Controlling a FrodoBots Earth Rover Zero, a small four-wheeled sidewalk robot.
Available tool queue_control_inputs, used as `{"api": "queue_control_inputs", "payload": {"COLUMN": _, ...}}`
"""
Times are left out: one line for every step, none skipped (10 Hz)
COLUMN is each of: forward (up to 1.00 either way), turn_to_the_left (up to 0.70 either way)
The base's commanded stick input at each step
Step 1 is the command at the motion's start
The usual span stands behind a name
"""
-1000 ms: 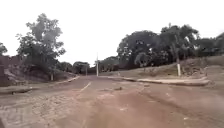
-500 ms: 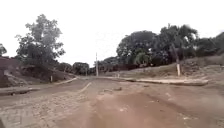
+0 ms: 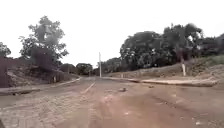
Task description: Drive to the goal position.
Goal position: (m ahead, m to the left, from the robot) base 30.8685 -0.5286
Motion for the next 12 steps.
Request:
{"api": "queue_control_inputs", "payload": {"forward": 0.85, "turn_to_the_left": 0.27}}
{"api": "queue_control_inputs", "payload": {"forward": 0.85, "turn_to_the_left": 0.00}}
{"api": "queue_control_inputs", "payload": {"forward": 0.85, "turn_to_the_left": 0.00}}
{"api": "queue_control_inputs", "payload": {"forward": 0.85, "turn_to_the_left": 0.04}}
{"api": "queue_control_inputs", "payload": {"forward": 0.85, "turn_to_the_left": 0.16}}
{"api": "queue_control_inputs", "payload": {"forward": 0.85, "turn_to_the_left": 0.22}}
{"api": "queue_control_inputs", "payload": {"forward": 0.85, "turn_to_the_left": 0.00}}
{"api": "queue_control_inputs", "payload": {"forward": 0.85, "turn_to_the_left": 0.00}}
{"api": "queue_control_inputs", "payload": {"forward": 0.85, "turn_to_the_left": 0.00}}
{"api": "queue_control_inputs", "payload": {"forward": 0.85, "turn_to_the_left": 0.00}}
{"api": "queue_control_inputs", "payload": {"forward": 0.85, "turn_to_the_left": -0.07}}
{"api": "queue_control_inputs", "payload": {"forward": 0.85, "turn_to_the_left": -0.27}}
